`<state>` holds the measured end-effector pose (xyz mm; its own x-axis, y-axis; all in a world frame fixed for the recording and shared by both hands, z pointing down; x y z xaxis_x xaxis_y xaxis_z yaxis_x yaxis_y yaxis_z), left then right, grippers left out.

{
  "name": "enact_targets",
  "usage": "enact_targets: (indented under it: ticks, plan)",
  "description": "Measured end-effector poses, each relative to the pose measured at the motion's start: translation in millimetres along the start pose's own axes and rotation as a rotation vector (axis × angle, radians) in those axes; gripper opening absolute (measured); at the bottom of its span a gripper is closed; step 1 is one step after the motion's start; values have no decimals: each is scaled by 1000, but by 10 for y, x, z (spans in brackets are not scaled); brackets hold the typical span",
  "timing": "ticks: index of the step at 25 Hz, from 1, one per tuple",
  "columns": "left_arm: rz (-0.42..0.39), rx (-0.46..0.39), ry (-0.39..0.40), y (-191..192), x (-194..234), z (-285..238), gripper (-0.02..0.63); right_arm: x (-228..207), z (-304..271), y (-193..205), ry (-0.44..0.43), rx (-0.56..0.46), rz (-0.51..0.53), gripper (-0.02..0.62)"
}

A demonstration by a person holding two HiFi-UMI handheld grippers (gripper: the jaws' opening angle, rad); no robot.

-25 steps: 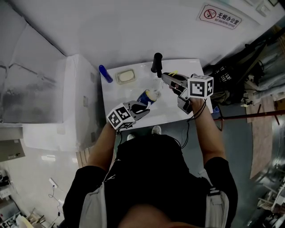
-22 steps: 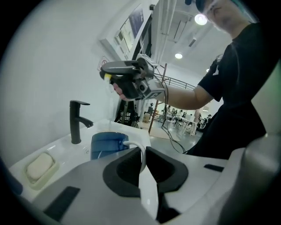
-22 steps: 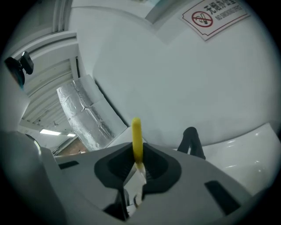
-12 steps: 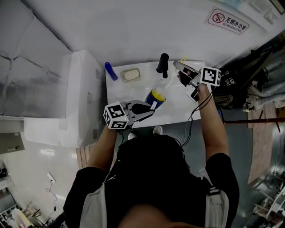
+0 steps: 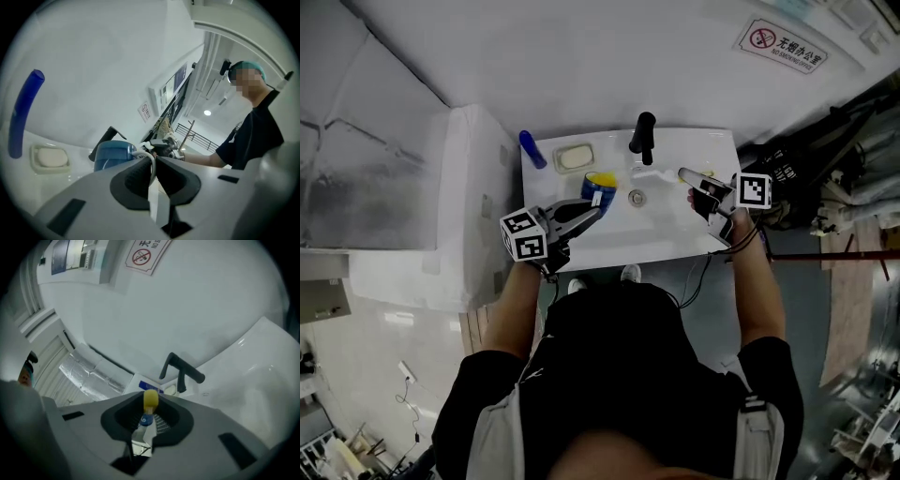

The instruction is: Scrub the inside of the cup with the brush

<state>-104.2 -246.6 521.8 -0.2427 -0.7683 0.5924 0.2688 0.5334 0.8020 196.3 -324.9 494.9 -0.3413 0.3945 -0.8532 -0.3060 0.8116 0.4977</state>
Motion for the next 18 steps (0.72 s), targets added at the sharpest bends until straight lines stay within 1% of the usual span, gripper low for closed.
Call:
enact_targets:
  ticks: [3,6,8,12,15,18]
  plan:
    - [-39,56,-35,7,65,-11,48,272,-4,146,-44,50,36,54]
    - [-60,88,-39,19,94,-49,47,456,-34,121,-13,67,140,55]
    - [-73,111,-32,38,80,-97,46,589,-77,52,-8,60,195,55]
    - [-112,193,-18,112,30,-203,44,771,-240,-71,-29,52,270,55]
    - [-138,259,0,190,-7,-232,44,845,-403,-96,-40,77,308,55]
    - [-163,325,37,276,-92,-271,44,885,-548,-126,-46,85,337,55]
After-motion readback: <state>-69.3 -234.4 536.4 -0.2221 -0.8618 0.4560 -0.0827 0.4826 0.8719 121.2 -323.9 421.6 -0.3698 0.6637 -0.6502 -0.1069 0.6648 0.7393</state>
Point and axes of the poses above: the fingertips, and each gripper's own axes: z backward along the fingers, x to its left, y out of its underside, the point moved 7 cm from there along z, backward along the fingers, and after that the axes turned 4 degrees about -x, right-handed, at the moved point
